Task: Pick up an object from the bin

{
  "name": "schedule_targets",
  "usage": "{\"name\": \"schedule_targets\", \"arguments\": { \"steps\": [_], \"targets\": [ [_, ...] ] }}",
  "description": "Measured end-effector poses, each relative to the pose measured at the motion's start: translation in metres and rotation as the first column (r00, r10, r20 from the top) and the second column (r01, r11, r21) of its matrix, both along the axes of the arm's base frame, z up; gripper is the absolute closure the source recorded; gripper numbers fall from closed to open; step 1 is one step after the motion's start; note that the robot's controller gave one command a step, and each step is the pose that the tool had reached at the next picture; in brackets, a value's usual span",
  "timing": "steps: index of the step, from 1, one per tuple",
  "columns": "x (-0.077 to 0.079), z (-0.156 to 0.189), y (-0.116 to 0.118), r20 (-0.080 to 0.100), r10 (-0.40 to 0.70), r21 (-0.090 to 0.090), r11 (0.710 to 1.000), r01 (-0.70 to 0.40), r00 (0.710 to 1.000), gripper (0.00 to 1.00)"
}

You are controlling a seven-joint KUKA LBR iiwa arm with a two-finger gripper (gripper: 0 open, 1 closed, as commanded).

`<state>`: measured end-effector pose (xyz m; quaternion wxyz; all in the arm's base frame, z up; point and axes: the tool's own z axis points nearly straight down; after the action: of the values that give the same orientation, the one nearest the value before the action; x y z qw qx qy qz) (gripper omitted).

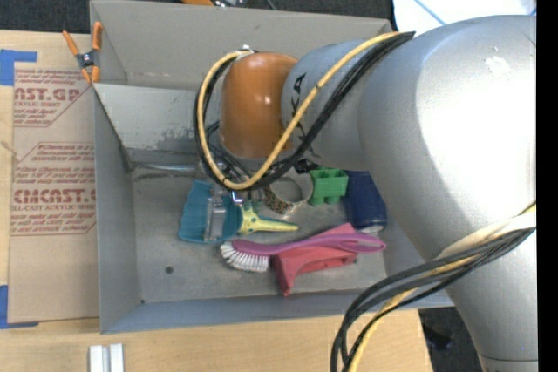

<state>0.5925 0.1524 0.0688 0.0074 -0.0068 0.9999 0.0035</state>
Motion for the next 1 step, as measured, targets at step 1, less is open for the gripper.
{"name": "schedule_targets", "arguments": {
  "steps": [1],
  "targets": [
    [-0.0265,0.0068,0.0271,-0.002,-0.094,0.005,0.996,0.094,0.996,1.0]
  ]
}}
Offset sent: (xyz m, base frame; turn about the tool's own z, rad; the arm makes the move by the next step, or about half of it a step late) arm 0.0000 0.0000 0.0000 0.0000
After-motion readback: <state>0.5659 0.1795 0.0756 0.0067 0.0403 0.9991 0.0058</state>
